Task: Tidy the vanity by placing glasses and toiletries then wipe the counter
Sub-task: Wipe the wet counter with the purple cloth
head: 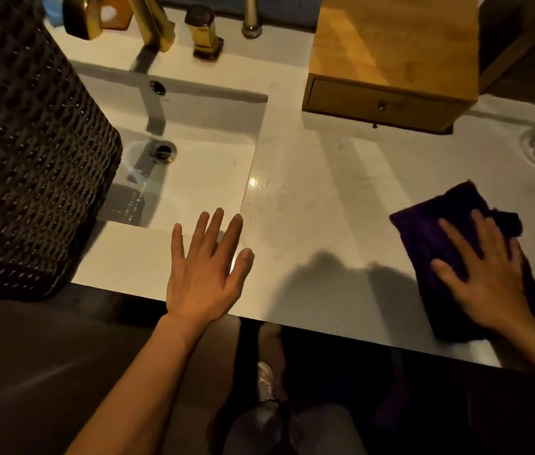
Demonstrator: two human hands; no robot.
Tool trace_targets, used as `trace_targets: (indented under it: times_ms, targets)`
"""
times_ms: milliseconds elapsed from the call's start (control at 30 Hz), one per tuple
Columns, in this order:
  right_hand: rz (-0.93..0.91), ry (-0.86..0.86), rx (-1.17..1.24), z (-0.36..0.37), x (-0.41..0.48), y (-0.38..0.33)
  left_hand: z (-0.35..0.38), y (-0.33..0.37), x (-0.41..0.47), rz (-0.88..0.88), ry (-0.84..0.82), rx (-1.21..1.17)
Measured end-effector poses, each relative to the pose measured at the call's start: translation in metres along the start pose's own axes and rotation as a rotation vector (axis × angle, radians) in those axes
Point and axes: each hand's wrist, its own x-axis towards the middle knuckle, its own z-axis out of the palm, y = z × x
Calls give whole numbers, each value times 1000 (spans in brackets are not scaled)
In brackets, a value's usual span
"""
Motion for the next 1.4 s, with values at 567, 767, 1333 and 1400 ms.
trace_targets:
  times_ms: [567,767,1333,1400]
  targets:
    - [-523,61,31,31,1,-218,-7,-4,-2,45,78,-121]
    - [-354,46,19,25,-36,-84,-6,22,-4,105,42,-59]
    - [307,128,137,3,42,109,10,73,-2,63,-5,19]
    - [317,138,124,6,43,109,13,71,-1,64,0,22]
